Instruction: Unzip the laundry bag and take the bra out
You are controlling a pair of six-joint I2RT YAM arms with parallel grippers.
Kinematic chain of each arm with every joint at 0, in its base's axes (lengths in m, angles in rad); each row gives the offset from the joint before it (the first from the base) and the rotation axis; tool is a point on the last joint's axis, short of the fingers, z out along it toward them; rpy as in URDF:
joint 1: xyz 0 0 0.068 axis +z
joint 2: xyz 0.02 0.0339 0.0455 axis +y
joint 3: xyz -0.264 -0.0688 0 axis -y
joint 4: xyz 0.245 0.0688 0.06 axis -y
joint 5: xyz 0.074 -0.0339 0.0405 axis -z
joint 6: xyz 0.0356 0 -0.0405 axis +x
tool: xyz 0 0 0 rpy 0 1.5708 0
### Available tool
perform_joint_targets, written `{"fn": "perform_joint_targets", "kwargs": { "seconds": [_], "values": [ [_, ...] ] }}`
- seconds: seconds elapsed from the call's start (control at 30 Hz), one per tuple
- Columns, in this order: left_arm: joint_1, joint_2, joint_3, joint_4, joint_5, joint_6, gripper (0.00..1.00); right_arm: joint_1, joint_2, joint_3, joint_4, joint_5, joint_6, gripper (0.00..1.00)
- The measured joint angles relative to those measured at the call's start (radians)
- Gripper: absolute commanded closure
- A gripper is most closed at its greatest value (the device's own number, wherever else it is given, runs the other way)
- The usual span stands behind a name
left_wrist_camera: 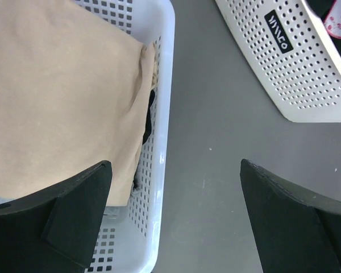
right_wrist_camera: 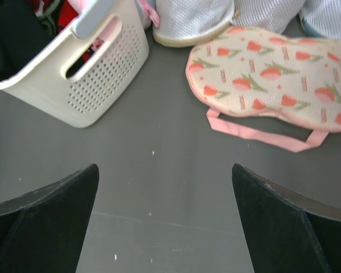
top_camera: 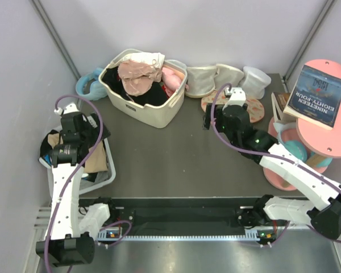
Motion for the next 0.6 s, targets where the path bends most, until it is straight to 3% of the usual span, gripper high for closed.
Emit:
{"fn": "perform_joint_targets", "kwargs": {
  "seconds": [0.3,0.6],
  "values": [
    [0.000,0.000,0.000,0.057,0.050,-0.005,0.01,0.004,0.207,0.225,-0.008,0.009,-0.142,0.00],
    [0.000,-0.005,0.000,0.077,0.114,-0.019,0.01,-0.033,0.609,0.367,0.035,-0.044,-0.264,0.00]
  ]
}}
